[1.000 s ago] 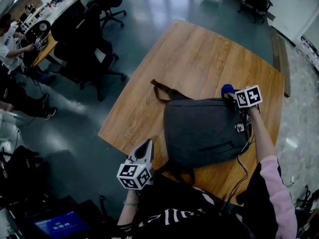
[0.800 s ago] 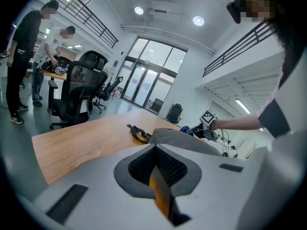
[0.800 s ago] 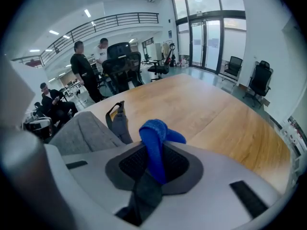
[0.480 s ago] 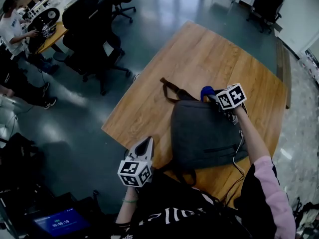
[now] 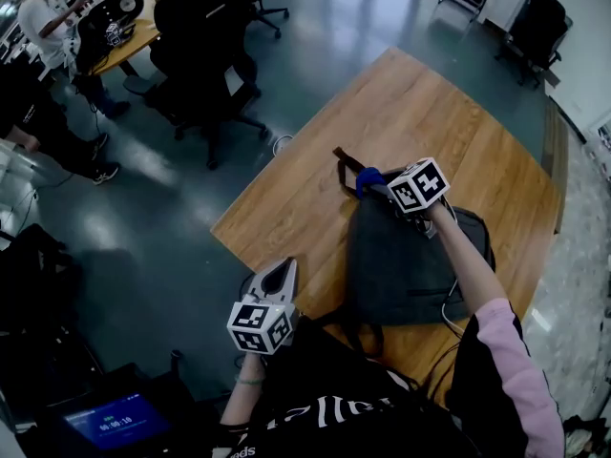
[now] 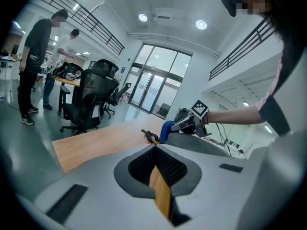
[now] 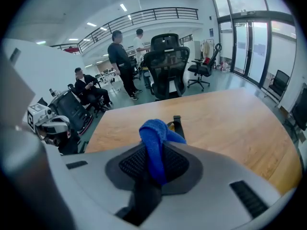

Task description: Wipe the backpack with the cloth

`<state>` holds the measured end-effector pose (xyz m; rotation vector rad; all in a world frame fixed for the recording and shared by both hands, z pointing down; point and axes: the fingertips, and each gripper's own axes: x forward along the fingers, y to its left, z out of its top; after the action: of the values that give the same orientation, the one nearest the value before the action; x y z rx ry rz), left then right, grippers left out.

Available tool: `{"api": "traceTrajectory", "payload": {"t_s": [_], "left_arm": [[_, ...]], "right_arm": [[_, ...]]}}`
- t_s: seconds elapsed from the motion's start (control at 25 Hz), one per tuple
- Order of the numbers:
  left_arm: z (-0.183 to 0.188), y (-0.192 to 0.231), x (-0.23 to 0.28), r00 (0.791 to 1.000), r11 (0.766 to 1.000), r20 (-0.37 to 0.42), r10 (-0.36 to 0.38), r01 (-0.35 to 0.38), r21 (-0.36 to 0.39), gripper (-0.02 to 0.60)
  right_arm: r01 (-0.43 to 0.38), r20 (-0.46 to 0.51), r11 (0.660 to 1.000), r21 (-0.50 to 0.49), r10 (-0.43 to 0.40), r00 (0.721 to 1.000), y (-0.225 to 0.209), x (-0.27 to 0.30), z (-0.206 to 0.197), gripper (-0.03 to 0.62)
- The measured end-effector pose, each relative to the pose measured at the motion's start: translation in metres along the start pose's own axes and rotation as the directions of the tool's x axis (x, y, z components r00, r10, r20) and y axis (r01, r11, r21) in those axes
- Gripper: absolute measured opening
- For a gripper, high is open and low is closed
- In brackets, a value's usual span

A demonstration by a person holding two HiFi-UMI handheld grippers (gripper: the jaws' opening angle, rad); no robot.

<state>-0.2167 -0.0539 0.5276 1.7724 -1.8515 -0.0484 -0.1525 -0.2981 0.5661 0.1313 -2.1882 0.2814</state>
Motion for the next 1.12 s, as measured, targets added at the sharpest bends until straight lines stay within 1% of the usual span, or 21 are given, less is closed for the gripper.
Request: {"api": "traceTrajectory", "payload": {"t_s": [0.24,0.48,0.64,0.72,0.84,1.0,1.12], "left_arm": [[0.001,0.023,-0.011,0.999,0.999,0.031,0.045,-0.044,-0.032,-0.003],[0.000,0.028,-0.013,0.997,0.998,0.047,0.055,-0.053,-0.047,-0.003],[0.000,0.025,-0.012,0.998,0.998,0.046,0.040,-0.038,-0.042,-0.003],[-0.002,0.026,-0.010,0.998,0.999,0.045,0.035,-0.033,-0.041,-0.003],[-0.005,0.028,-0.013,0.998,0.999,0.047,0.036,-0.034,-0.042,-0.003],[-0.002,0.021,-0.021,0.998,0.998,0.052,0.040,-0.038,-0.044,-0.003],[-0.002,0.023,-0.023,0.998,0.998,0.055,0.045,-0.042,-0.045,-0.003]], "right_arm": [[-0.032,0.000,0.998,-0.047,0.032,0.999,0.025,0.022,0.022,0.066],[-0.081,0.059,0.997,-0.001,0.080,0.995,0.048,0.027,0.044,0.066],[-0.058,0.040,0.998,0.011,0.058,0.998,0.055,0.029,0.039,0.066],[-0.061,0.046,0.998,0.022,0.060,0.997,0.062,0.029,0.038,0.066],[-0.085,0.068,0.996,0.021,0.083,0.994,0.081,0.025,0.038,0.066],[-0.113,0.077,0.994,0.009,0.112,0.991,0.111,0.009,0.029,0.066],[-0.162,0.082,0.987,0.015,0.160,0.984,0.137,0.006,0.020,0.066]]}}
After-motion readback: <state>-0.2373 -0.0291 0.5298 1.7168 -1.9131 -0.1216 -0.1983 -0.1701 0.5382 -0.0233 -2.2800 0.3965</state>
